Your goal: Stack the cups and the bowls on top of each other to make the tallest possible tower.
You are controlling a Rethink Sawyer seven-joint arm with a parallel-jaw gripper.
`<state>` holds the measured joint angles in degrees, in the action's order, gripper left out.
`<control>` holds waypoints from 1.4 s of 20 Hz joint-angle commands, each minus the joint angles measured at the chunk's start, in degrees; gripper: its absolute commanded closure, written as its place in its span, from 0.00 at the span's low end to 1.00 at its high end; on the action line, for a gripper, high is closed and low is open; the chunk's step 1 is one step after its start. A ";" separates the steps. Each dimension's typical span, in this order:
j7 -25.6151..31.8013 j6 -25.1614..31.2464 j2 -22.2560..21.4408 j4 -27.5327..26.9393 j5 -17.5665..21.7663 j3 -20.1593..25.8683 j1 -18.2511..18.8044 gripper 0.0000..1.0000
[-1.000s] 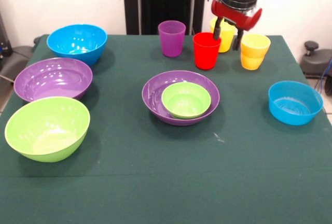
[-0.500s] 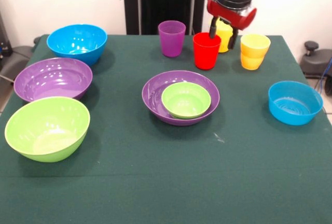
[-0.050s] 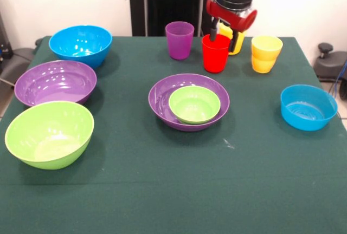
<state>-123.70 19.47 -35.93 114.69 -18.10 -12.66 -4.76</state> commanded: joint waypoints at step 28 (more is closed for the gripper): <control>-6.08 -10.36 3.60 5.12 2.69 9.92 2.19 0.00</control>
<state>-123.70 13.88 -35.35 116.57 -18.13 -10.00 -3.68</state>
